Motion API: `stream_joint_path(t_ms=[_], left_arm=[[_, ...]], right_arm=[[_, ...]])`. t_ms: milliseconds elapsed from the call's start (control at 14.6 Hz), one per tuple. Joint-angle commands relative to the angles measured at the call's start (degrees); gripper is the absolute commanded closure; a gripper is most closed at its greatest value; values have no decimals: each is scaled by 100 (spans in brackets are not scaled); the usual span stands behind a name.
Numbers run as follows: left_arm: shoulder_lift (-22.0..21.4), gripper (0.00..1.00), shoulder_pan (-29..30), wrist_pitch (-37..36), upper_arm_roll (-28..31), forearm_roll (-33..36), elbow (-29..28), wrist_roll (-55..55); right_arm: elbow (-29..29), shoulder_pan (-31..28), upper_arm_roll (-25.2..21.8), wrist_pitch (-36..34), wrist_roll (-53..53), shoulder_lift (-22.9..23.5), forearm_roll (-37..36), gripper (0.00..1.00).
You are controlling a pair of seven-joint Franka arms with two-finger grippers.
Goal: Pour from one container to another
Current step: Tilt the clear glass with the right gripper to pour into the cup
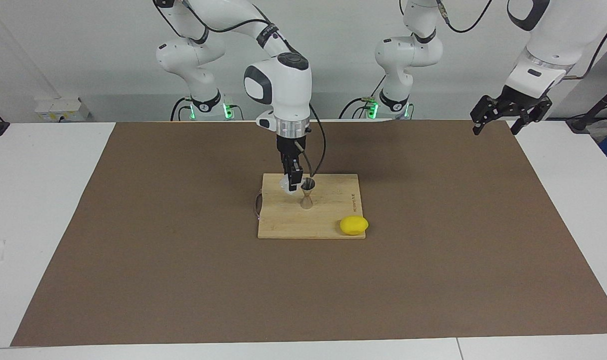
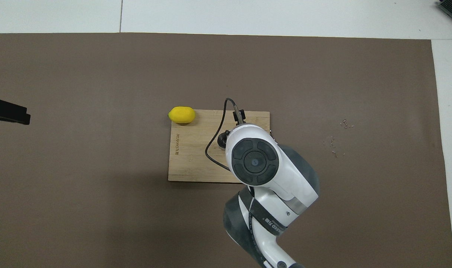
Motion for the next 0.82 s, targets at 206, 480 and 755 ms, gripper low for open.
stream_joint_path(t_ms=[206,480,755], left_arm=[[-86,0,10,-38,-26,122,-34,-32],[-86,0,45,-29,-26,122,-34,-23],[-95,0,45,-21,-26,122,-42,-14]], right_arm=[[47,-198,45,10,-41,59,917,100],[29,-418,45,10,-453,76,1620,100],[-14,-743,45,10,-1015,85,2560,100]])
